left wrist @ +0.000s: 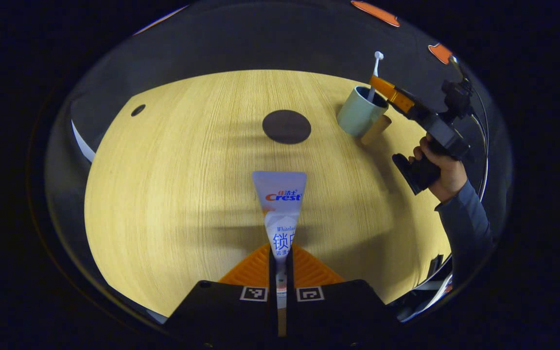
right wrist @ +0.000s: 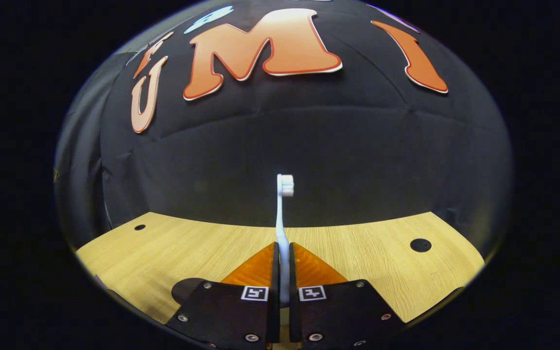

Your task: Put the toothbrush and toothpaste on the desktop into the cup, then pick up the cup and place it on the coaster on the desktop.

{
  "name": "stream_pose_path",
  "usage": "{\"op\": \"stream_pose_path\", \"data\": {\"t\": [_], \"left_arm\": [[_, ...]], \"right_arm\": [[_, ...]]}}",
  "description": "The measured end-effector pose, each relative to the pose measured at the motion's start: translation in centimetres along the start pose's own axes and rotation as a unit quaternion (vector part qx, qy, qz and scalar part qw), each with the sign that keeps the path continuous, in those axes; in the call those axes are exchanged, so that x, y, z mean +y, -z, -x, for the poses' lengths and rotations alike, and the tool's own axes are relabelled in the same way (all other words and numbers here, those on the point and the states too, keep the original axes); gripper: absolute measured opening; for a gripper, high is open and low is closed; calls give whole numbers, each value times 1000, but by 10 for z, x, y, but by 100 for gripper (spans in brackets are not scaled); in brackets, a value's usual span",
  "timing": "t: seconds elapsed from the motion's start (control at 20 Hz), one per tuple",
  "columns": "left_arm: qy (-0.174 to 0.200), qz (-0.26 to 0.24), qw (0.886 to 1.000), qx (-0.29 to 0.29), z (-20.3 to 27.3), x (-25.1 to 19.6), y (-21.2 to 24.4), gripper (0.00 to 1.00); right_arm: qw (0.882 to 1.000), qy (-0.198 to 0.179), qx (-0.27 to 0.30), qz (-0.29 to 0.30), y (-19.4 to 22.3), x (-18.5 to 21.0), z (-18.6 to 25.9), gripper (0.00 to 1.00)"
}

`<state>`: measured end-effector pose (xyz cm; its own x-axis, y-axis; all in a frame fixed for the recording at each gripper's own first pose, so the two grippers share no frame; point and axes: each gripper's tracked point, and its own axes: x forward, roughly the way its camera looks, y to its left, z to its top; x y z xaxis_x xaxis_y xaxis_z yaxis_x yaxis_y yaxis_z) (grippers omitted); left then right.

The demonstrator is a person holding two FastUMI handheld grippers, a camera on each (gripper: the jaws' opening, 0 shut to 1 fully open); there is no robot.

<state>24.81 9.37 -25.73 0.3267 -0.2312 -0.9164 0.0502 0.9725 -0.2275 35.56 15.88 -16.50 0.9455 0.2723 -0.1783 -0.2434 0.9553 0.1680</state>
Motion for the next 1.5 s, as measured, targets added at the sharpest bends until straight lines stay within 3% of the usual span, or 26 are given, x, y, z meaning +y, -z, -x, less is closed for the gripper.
{"op": "stream_pose_path", "data": {"t": [0.25, 0.4, 0.45, 0.65, 0.7, 0.9, 1.15, 1.5], "left_arm": [[13, -12, 998, -56, -6, -7, -42, 7], [18, -20, 995, -100, -15, -1, -85, 7], [20, -24, 993, -115, -14, -7, -98, 7], [31, -41, 982, -181, -13, -30, -142, 7], [32, -45, 979, -197, -14, -36, -149, 7], [47, -50, 960, -273, -11, -52, -189, 7], [62, -42, 933, -352, -28, -74, -234, 7], [87, -17, 873, -479, -30, -101, -299, 7]], "right_arm": [[998, 14, 53, -16, 3, -8, 20, 11], [994, 16, 107, -14, 15, -12, 48, 20], [993, 17, 115, -16, 16, -13, 57, 33], [989, 8, 145, -12, 22, -16, 93, 66], [988, 7, 153, -9, 26, -18, 102, 82], [983, 3, 181, -11, 42, -24, 130, 96], [977, -19, 211, -15, 67, -24, 156, 98], [973, -35, 229, -23, 92, -30, 165, 98]]}}
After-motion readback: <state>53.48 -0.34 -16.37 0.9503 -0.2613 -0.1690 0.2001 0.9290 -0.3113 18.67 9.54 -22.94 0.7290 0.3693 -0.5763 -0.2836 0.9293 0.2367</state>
